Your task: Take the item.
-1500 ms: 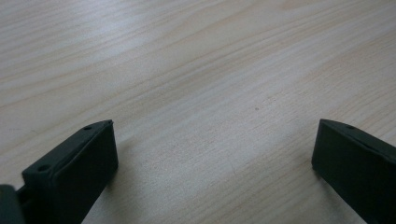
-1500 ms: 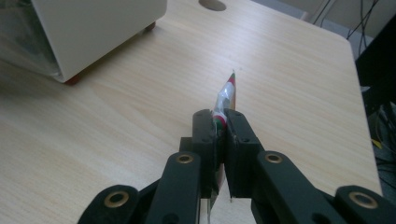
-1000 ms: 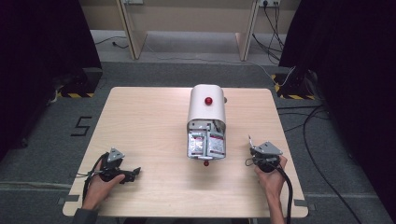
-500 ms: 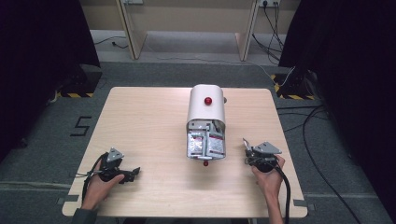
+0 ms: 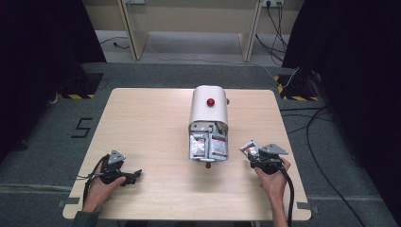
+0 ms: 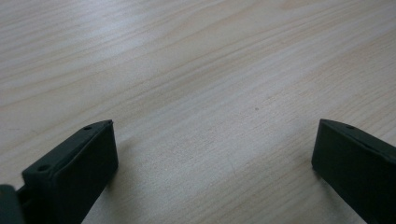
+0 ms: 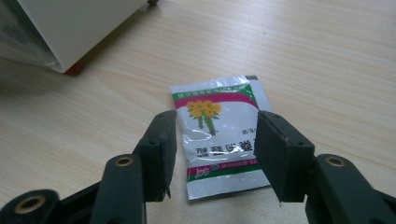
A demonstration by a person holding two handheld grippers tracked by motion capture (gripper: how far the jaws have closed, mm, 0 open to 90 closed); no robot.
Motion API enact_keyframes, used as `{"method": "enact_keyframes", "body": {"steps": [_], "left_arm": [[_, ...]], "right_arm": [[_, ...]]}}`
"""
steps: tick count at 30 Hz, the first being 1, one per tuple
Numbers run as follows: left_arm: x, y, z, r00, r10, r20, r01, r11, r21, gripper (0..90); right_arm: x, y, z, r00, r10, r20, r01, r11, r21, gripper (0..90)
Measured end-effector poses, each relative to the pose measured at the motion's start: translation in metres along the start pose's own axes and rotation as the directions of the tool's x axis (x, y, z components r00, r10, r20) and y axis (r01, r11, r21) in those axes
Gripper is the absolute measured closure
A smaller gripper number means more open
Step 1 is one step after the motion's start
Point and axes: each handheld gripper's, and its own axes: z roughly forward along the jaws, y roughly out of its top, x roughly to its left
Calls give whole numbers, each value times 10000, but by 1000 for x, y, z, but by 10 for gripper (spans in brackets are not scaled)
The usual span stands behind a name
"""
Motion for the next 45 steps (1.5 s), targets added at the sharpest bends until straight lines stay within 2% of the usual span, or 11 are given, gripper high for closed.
{"method": "enact_keyframes", "body": {"steps": [5,14,21,32,45], "left_arm": [[0,0,0,10000,-4,0,4,10000,-2,0],[0,0,0,10000,-5,0,5,10000,-4,0],[0,0,0,10000,-3,0,3,10000,-3,0],[0,0,0,10000,-4,1,4,10000,-4,0],[0,0,0,10000,-4,0,4,10000,-3,0]], "right_arm": [[0,1,-3,9996,228,-135,-230,9996,-139,476],[1,3,-7,9989,294,-353,-305,9990,-325,465],[5,5,-10,9957,546,-742,-573,9977,-350,384],[14,6,-15,9945,548,-892,-563,9983,-137,301],[22,10,-23,9941,287,-1044,-313,9992,-235,291]]}}
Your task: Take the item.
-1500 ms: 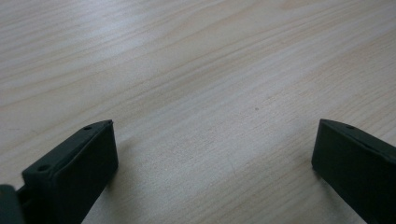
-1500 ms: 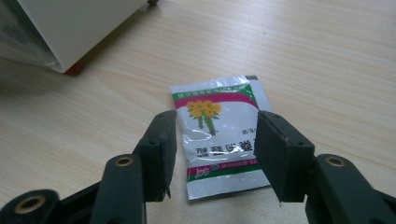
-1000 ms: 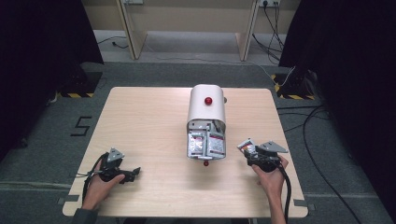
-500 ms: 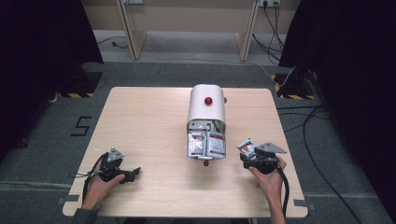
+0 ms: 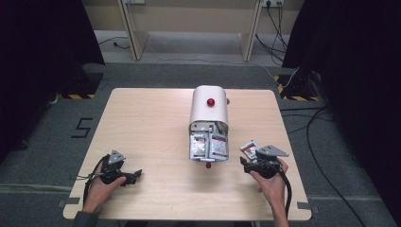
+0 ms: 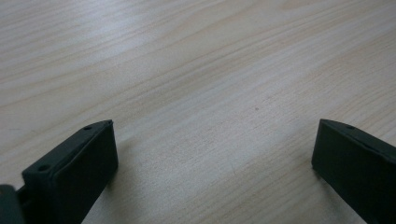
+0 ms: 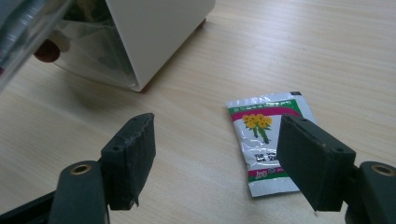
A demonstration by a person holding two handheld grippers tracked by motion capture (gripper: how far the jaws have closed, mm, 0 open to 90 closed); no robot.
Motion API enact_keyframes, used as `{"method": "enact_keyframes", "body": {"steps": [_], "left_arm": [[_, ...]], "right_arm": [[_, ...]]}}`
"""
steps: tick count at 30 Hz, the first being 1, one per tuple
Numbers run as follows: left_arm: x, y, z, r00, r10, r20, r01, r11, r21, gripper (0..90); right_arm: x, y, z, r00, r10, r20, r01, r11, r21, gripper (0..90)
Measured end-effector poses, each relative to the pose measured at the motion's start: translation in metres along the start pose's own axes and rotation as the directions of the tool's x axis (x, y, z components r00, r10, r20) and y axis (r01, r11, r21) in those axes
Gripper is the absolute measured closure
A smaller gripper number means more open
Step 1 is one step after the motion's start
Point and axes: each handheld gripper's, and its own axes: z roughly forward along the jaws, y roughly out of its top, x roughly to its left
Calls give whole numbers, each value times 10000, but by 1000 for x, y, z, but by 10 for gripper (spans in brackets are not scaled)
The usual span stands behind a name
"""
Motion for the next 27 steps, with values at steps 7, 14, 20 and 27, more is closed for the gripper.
{"method": "enact_keyframes", "body": {"steps": [7,14,20,27], "left_arm": [[0,0,0,10000,2,0,-2,10000,0,0],[0,0,0,10000,-1,2,1,10000,-1,0],[0,0,0,10000,-1,0,1,10000,-1,0],[0,0,0,10000,0,-1,0,10000,-2,0]], "right_arm": [[5,-2,-8,9998,-171,-94,170,9998,-74,290],[7,-9,-14,9995,-260,-161,257,9995,-174,291],[13,-14,-15,9989,-381,-261,375,9990,-242,291],[18,-16,-17,9982,-505,-337,495,9983,-306,291]]}}
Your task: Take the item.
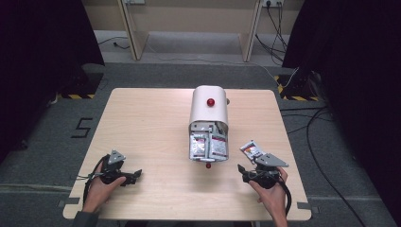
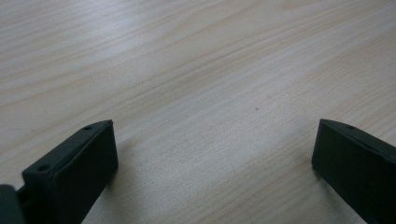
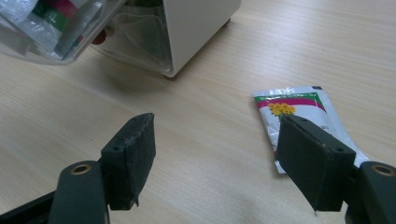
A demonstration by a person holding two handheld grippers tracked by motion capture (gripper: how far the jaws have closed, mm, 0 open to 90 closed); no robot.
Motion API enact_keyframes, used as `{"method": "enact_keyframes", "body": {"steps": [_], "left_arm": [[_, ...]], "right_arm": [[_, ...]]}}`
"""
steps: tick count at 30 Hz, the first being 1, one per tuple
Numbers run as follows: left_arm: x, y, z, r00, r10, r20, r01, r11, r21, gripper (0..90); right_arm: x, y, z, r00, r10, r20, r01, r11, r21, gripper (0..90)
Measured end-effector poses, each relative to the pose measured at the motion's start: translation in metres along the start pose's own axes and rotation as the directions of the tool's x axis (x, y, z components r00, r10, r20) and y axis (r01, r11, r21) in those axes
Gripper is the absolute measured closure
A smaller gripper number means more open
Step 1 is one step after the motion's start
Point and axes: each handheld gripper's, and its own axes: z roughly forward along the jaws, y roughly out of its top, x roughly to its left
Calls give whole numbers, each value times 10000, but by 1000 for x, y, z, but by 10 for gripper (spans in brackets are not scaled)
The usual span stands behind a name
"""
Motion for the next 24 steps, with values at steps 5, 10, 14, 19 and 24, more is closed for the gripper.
{"method": "enact_keyframes", "body": {"steps": [5,10,14,19,24], "left_arm": [[0,0,0,10000,0,2,0,10000,0,0],[0,0,0,10000,0,2,0,10000,1,0],[0,0,0,10000,1,1,-1,10000,2,0],[0,0,0,10000,-8,1,8,10000,0,0],[0,0,0,10000,5,1,-5,10000,3,0]], "right_arm": [[3,-4,-2,10000,-84,39,84,10000,12,291],[6,-9,-2,9999,-157,-17,157,9998,118,291],[10,-13,-2,9997,-203,-106,204,9997,159,291],[12,-19,-3,9997,-232,-98,235,9994,259,288],[13,-22,-4,9996,-239,-134,243,9992,307,275]]}}
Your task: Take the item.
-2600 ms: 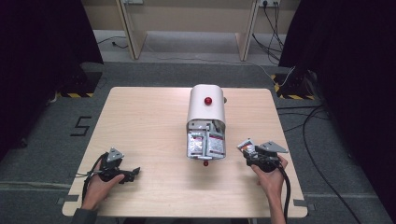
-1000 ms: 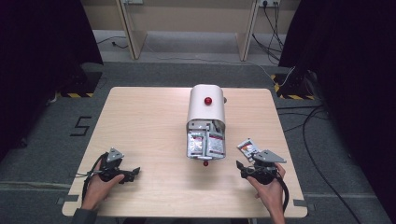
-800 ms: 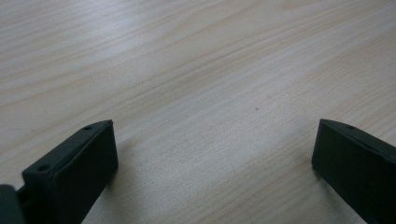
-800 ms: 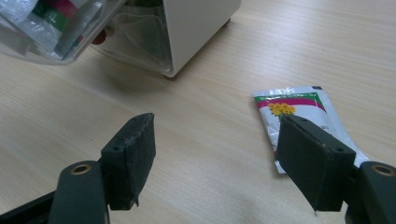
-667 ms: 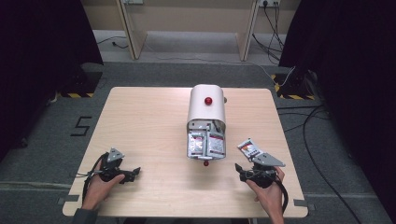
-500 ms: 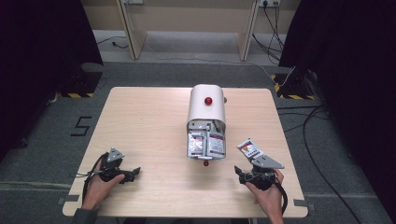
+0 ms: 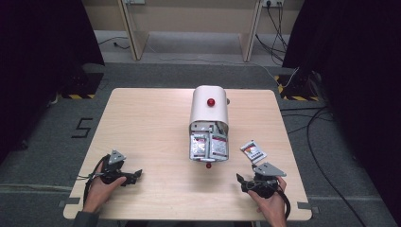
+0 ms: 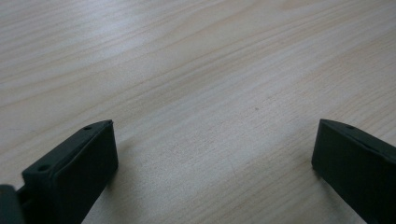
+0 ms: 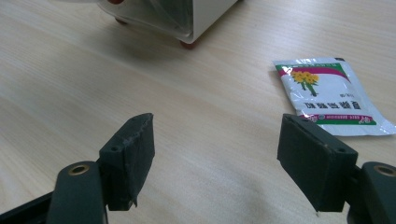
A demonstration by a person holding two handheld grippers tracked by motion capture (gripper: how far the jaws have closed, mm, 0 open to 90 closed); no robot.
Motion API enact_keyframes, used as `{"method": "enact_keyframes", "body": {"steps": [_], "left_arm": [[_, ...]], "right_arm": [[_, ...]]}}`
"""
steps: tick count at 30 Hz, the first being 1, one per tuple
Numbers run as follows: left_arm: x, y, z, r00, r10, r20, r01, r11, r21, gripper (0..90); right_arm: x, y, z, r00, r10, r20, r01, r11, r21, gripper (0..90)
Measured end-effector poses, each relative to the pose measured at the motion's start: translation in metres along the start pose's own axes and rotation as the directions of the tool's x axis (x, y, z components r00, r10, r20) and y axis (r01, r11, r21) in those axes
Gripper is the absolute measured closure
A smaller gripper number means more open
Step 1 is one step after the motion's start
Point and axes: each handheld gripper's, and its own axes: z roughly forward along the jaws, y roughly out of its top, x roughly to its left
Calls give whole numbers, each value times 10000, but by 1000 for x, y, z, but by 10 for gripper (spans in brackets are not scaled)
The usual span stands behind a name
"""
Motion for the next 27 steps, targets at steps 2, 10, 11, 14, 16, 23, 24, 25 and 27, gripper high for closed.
{"method": "enact_keyframes", "body": {"steps": [2,10,11,14,16,23,24,25,27], "left_arm": [[0,0,0,10000,-4,1,4,10000,-1,0],[0,0,0,10000,-14,0,14,10000,-3,0],[0,0,0,10000,0,0,0,10000,0,0],[0,0,0,10000,-3,-1,3,10000,0,0],[0,0,0,10000,-3,0,3,10000,-1,0],[0,0,0,10000,-9,1,9,10000,1,0],[0,0,0,10000,-3,2,3,10000,-1,0],[0,0,0,10000,-5,2,5,10000,-3,0],[0,0,0,10000,-3,2,3,10000,1,0]], "right_arm": [[1,-1,-1,10000,68,-50,-68,10000,-3,223],[2,-6,0,9999,129,97,-131,9998,172,184],[2,-8,0,9999,56,159,-60,9997,235,180],[3,-9,-2,9999,50,150,-55,9996,273,181],[2,-11,-3,9998,23,175,-28,9995,328,181],[0,-19,-6,9995,134,279,-149,9984,544,185],[0,-20,-6,9994,184,290,-200,9982,570,185],[-1,-21,-6,9993,153,334,-173,9979,617,185],[0,-24,-6,9989,246,390,-275,9967,764,186]]}}
